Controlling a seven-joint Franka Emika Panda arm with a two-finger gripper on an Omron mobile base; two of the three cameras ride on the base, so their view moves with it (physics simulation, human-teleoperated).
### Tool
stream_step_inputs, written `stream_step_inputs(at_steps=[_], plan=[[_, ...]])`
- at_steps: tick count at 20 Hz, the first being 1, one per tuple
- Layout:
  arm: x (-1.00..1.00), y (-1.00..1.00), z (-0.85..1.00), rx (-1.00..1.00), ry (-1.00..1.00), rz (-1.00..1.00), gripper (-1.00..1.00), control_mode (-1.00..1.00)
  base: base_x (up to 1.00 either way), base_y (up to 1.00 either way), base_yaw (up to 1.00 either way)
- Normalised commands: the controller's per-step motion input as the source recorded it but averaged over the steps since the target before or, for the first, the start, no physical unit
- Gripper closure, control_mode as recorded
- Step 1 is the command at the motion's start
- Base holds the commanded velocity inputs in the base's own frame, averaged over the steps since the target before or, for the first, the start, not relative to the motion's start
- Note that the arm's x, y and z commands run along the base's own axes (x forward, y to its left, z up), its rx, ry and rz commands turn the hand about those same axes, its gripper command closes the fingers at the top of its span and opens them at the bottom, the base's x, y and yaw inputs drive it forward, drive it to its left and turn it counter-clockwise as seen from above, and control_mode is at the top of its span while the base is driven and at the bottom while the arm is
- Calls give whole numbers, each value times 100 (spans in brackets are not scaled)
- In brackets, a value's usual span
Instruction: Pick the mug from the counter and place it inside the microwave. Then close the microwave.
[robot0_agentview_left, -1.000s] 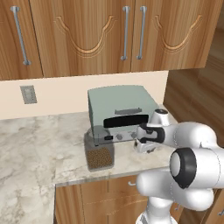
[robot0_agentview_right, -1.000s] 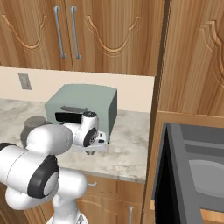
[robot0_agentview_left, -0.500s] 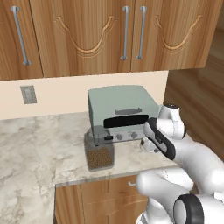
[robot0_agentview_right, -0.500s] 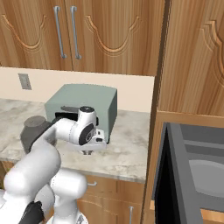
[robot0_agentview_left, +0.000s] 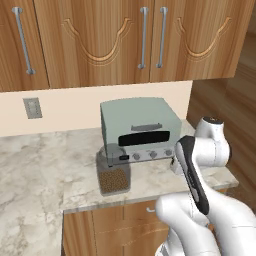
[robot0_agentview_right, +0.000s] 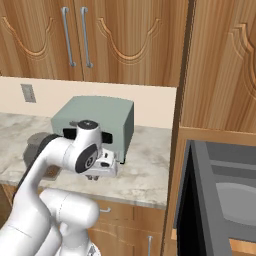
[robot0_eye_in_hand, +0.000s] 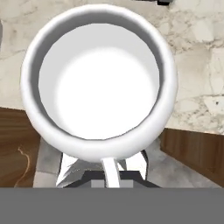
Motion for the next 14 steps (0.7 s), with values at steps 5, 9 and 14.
stream_step_inputs(at_steps=[5, 9, 14], plan=[[-46, 0, 81, 0, 0, -16, 100, -100, 0, 0, 0], [-30, -1, 89, 0, 0, -11, 100, -100, 0, 0, 0], [-28, 0, 79, 0, 0, -3, 100, -100, 0, 0, 0]])
